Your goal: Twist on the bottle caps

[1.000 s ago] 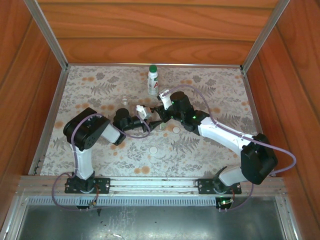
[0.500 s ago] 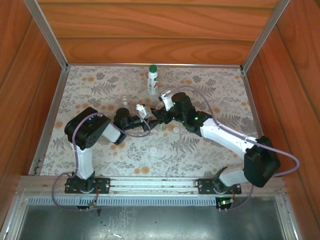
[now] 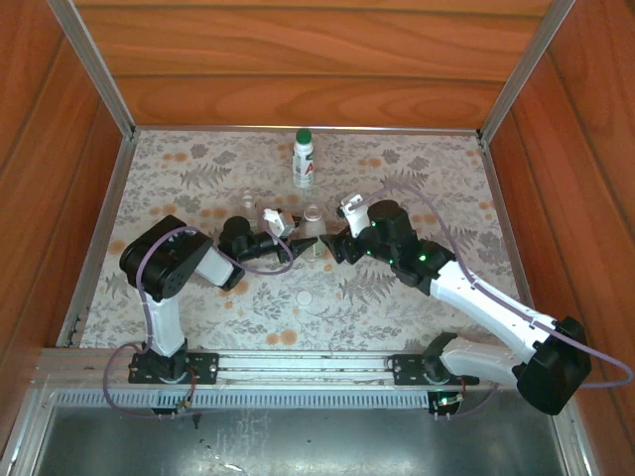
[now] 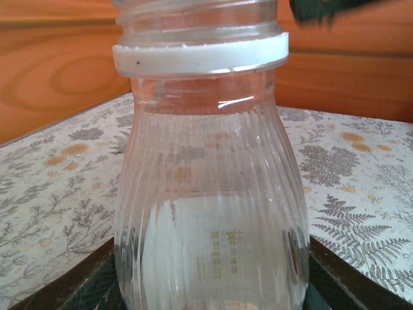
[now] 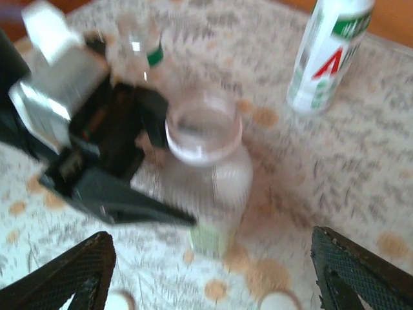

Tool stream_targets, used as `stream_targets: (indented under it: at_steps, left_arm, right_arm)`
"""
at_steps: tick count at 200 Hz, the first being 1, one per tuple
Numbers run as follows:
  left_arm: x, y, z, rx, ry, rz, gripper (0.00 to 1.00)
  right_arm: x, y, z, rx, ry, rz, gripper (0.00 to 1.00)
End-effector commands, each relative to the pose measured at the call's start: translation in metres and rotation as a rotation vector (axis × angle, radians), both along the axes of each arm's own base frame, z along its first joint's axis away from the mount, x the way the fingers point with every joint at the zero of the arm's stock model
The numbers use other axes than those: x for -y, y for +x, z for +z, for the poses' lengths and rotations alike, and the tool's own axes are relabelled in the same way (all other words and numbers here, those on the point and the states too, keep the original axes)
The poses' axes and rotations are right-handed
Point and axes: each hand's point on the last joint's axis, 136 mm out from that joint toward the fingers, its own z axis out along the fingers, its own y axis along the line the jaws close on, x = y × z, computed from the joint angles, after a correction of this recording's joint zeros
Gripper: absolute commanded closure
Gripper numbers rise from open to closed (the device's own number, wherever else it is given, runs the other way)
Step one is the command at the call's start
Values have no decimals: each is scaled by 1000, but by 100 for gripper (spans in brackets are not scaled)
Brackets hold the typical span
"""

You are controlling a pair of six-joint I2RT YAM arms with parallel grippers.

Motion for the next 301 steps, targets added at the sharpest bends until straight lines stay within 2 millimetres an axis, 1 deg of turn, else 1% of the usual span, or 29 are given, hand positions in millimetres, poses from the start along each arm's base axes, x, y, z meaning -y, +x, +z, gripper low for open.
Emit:
stream_targets:
  at_steps: [1, 28, 57, 78, 88, 119, 145, 196, 220, 250, 269, 301]
  left_arm:
    - [-6, 0, 15, 22, -29, 10, 41]
    - [-11, -2, 16, 39, -19, 24, 41]
    - [-13, -1, 8, 29, 1, 34, 41]
    - [-13, 0, 2, 17, 8, 37, 41]
    - [-13, 1, 0, 10, 12, 41, 41]
    - [-16, 4, -6, 5, 24, 59, 41]
    - [-17, 5, -7, 3, 25, 61, 41]
    - [-16, 5, -8, -3, 24, 57, 41]
    - [-16, 5, -9, -5, 25, 55, 41]
    - [-16, 6, -10, -7, 26, 54, 41]
    - [-16, 6, -10, -9, 26, 53, 41]
    - [-16, 6, -9, -6, 25, 53, 41]
  right_arm:
    - [1, -27, -40, -110, -69, 47, 18]
    - [-14, -49, -70, -173, -102, 84, 18]
    - [-34, -65, -101, -183, -165, 101, 18]
    - [-47, -71, -121, -203, -193, 108, 20]
    - [-49, -72, -130, -218, -219, 110, 22]
    - [-60, -75, -150, -254, -242, 120, 25]
    - [-63, -76, -161, -268, -259, 128, 27]
    - [-68, -79, -173, -300, -280, 142, 34]
    - [-72, -82, -175, -309, -281, 156, 36]
    - [-71, -82, -178, -310, -292, 152, 41]
    - [-71, -83, -176, -309, -289, 153, 43]
    - [-67, -83, -177, -308, -306, 144, 47]
